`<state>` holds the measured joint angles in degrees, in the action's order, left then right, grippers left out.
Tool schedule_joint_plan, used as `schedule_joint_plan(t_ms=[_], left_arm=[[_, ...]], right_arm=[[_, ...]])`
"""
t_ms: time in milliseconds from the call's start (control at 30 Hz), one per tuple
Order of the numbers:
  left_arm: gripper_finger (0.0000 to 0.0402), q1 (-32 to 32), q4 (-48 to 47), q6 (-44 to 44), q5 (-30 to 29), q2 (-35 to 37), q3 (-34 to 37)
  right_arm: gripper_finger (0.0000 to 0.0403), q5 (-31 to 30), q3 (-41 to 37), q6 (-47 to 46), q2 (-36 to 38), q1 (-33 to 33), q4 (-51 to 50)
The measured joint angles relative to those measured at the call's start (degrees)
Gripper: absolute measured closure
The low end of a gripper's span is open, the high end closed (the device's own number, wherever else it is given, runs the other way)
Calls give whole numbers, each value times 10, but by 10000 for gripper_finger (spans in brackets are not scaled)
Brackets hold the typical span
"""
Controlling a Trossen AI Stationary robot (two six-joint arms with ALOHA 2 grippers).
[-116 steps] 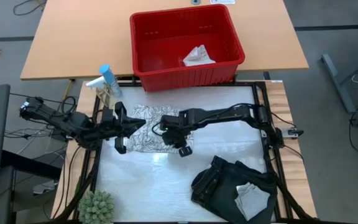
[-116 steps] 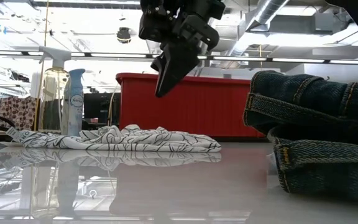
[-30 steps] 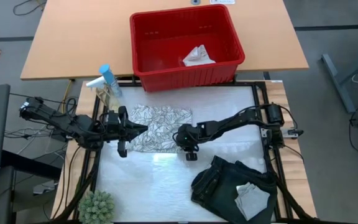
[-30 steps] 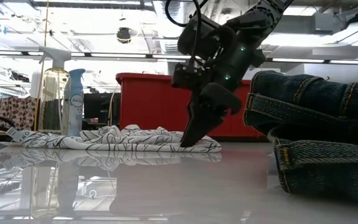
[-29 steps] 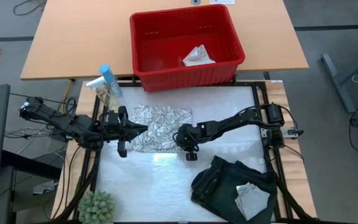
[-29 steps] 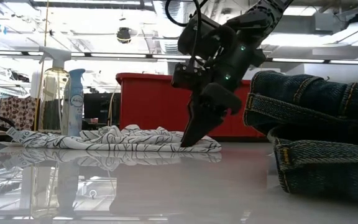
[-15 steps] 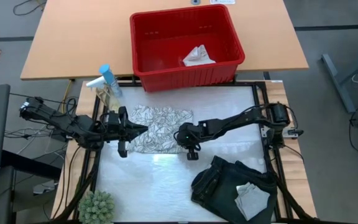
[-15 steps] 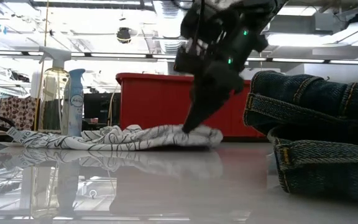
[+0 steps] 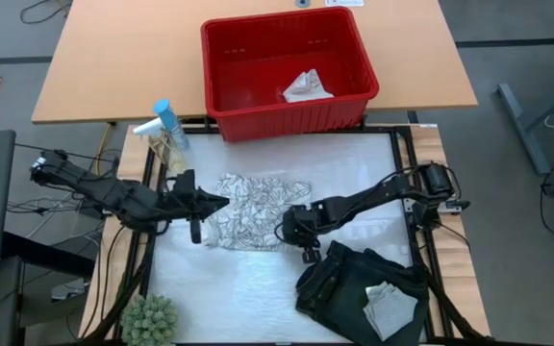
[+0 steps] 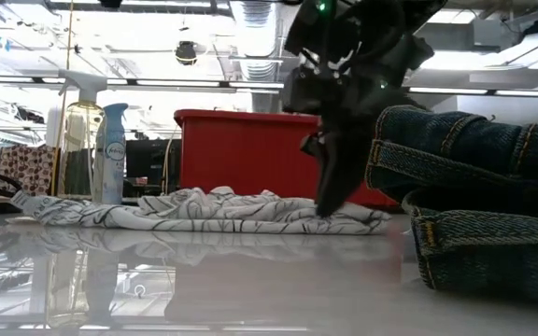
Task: Fold Laundry from Bin
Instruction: Fold the white from the red laundry bin
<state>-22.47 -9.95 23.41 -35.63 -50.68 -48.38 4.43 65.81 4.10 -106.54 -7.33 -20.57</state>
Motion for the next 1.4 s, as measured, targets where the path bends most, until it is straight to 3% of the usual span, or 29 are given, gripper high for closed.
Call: schedule_joint_plan(t_ms=[133, 267, 433, 533, 700, 800, 1033, 1400], left_arm=[[395, 11, -36, 50, -8, -37, 0], [395, 33, -12, 52, -1, -98, 0], [395, 103, 5, 91, 15, -183, 0], [386, 158, 7, 80, 70, -231, 0], [340, 252, 38, 59, 236, -293, 0], [304, 288, 44, 31, 273, -319, 0], [250, 326, 35, 10, 264, -344, 0], [255, 325, 41, -5, 243, -440, -14]], right_arm=[[301, 2, 7, -2, 7, -1, -24], [267, 17, 30, 7, 23, -1, -76], [245, 18, 43, 3, 57, 2, -159], [243, 17, 42, -17, 81, 6, -196], [242, 17, 42, -31, 109, 7, -236], [242, 17, 42, -41, 116, 6, -250], [250, 15, 41, -43, 117, 2, -253], [255, 15, 41, -51, 117, 2, -251]])
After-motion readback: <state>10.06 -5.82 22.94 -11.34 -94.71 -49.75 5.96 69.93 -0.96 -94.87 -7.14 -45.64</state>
